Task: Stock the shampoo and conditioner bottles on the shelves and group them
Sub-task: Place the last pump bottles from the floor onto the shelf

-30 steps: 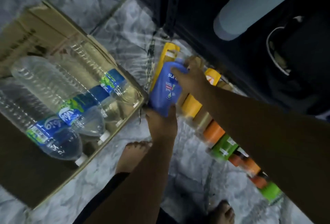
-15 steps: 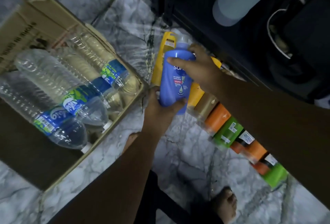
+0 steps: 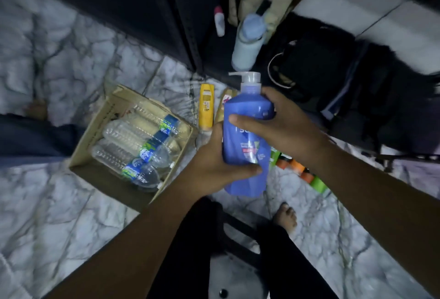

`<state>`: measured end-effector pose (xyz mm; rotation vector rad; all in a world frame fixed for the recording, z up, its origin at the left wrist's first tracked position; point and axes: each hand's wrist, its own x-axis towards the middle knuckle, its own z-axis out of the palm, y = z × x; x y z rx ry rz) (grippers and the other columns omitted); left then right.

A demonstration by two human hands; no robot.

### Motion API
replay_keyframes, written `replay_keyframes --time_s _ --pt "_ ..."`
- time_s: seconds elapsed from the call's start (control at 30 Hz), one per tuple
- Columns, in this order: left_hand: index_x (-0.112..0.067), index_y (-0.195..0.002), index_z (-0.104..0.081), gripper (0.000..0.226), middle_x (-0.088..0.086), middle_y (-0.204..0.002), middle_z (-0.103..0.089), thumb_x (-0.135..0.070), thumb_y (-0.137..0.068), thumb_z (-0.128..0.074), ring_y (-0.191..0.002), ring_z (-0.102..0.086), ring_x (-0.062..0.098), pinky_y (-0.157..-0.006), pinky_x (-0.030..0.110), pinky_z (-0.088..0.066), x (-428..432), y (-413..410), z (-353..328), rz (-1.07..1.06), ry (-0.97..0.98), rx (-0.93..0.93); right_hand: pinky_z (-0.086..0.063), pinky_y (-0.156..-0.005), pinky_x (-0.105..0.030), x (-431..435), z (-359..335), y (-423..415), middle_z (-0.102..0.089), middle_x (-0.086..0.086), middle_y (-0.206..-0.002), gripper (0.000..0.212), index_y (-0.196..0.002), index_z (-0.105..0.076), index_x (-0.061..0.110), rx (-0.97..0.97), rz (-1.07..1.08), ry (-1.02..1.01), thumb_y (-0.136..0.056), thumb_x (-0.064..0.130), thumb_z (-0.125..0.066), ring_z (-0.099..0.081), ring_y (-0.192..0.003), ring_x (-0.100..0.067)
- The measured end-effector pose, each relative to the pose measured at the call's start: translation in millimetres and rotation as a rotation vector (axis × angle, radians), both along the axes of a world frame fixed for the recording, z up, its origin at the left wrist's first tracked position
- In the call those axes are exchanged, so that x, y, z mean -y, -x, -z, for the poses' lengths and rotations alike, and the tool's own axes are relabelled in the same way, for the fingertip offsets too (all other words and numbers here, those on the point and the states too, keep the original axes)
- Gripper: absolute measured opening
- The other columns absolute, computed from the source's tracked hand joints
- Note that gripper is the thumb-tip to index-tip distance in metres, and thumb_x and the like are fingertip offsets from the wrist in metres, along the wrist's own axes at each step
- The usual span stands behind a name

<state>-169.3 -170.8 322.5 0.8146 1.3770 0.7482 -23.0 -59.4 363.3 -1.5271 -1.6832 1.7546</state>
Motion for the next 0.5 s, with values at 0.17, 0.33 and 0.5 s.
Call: replay_keyframes --time_s 0.17,0.33,0.5 --pt "-0.026 -0.15 -0.035 0.092 -0.019 -0.126 -0.067 0.002 -0.078 -0.086 -0.116 -0.066 0.005 -0.087 0.02 -0.055 12 -10 -160 0.063 -0.086 -0.012 -0.058 -0.085 -0.026 29 -155 -27 -0.072 0.012 -0.112 0.059 -0.131 -0.056 0.027 -0.137 0.074 -0.077 -0.08 0.032 -0.083 -0.07 -0.101 -0.006" --pt "-0.028 -0.137 -0.047 0.079 -0.011 -0.117 -0.072 0.001 -0.076 -0.088 -0.108 -0.071 0.01 -0.084 0.027 -0.058 25 -7 -297 0.096 -0.172 -0.075 -0.058 -0.094 -0.034 62 -288 -52 -0.069 0.012 -0.126 0.073 -0.144 -0.042 0.036 -0.242 0.066 -0.099 -0.081 0.026 -0.078 -0.067 -0.115 -0.009" --pt "-0.034 -0.137 -0.047 0.083 -0.012 -0.118 -0.072 -0.004 -0.074 -0.091 -0.106 -0.071 0.01 -0.081 0.022 -0.056 20 -5 -408 0.161 -0.323 -0.178 -0.055 -0.085 -0.021 80 -395 -56 -0.07 0.015 -0.122 0.07 -0.14 -0.045 0.037 -0.312 0.154 -0.261 -0.081 0.022 -0.079 -0.069 -0.111 -0.007"
